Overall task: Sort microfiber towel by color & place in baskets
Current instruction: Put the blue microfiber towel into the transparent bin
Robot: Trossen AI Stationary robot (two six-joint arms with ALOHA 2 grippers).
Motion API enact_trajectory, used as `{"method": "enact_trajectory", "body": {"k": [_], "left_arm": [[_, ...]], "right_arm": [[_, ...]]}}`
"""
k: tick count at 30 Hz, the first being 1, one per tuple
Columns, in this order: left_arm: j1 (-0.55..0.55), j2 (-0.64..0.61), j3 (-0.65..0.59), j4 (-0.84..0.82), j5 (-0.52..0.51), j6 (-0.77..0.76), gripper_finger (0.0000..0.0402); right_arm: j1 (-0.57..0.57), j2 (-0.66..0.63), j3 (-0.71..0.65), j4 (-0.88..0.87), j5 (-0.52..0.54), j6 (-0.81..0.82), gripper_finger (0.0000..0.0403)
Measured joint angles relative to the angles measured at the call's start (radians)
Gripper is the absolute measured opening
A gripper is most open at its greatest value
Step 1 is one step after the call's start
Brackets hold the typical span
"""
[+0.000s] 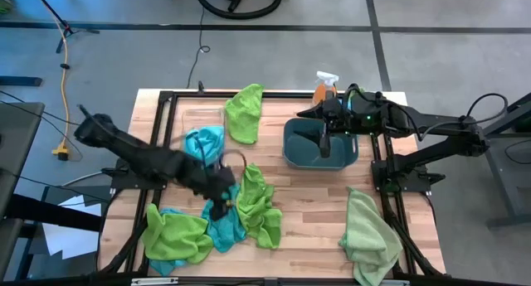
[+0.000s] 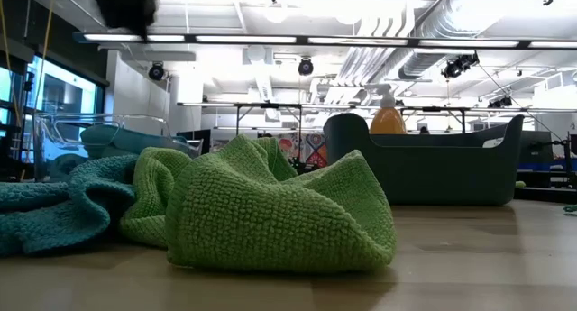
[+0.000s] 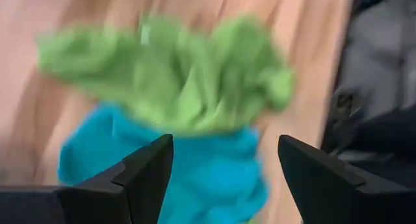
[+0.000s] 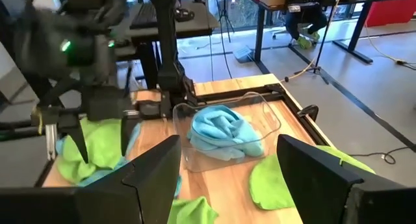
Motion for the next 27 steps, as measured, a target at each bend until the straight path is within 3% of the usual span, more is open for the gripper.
{"method": "enact_trajectory", "body": {"k": [7,15,24,27], "left_arm": [[-0.097,0.181,0.0,-0.046,0.0,0.046,0.0266],[-0.098,0.365,-0.012,-0.033,0.003,0.044,0.0266],[-0.091,0.45,-0.085,0.061,0.075,-0.065,0.0266],[-0.082,0.45,-0.09,0.076,0.07,-0.092,0.0244]], "right_arm": [[0.0,0.0,0.0,-0.038,0.0,-0.052,0.0252],[-0.001,0.0,0.0,-0.083,0.007,-0.078,0.0252],[0.0,0.0,0.0,-0.128,0.008,-0.071,0.0252],[0.0,0.0,0.0,-0.127,0.008,-0.071,0.0252]]}}
